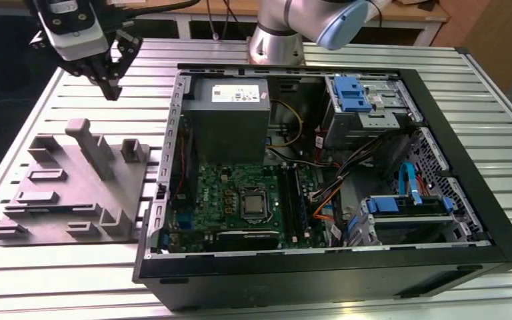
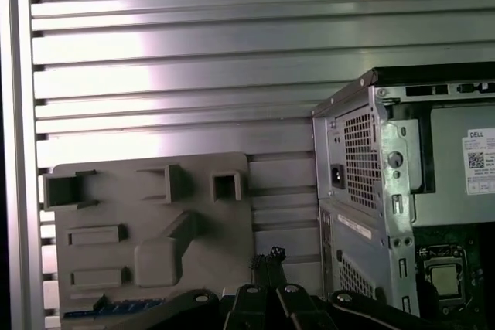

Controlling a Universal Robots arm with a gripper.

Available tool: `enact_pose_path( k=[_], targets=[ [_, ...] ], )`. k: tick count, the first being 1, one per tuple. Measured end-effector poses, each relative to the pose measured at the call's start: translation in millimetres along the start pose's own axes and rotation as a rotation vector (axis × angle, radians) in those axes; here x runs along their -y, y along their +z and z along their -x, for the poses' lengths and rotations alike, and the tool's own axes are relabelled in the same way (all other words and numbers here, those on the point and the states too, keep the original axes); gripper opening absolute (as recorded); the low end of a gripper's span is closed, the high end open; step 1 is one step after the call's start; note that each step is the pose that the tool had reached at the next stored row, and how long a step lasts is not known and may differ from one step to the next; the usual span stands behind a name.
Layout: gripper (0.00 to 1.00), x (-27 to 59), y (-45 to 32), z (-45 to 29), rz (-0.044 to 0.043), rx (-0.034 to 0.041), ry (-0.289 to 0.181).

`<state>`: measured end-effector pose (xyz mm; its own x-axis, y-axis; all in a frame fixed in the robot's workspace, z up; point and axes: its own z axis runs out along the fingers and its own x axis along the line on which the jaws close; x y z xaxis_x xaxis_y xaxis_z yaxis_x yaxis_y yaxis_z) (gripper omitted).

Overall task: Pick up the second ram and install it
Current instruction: 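Reach for the second ram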

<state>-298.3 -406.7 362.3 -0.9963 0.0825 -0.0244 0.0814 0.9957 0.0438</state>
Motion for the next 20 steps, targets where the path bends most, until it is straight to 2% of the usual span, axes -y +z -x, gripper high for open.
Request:
enact_pose_path(
  k=[12,20],
  targets=[
    [0.10,3.4,8.1,-36.8,0.0001,0.0001,0.000],
    [0.10,8.4,12.4,-45.8,0.0001,0.0000,0.000]
  ],
)
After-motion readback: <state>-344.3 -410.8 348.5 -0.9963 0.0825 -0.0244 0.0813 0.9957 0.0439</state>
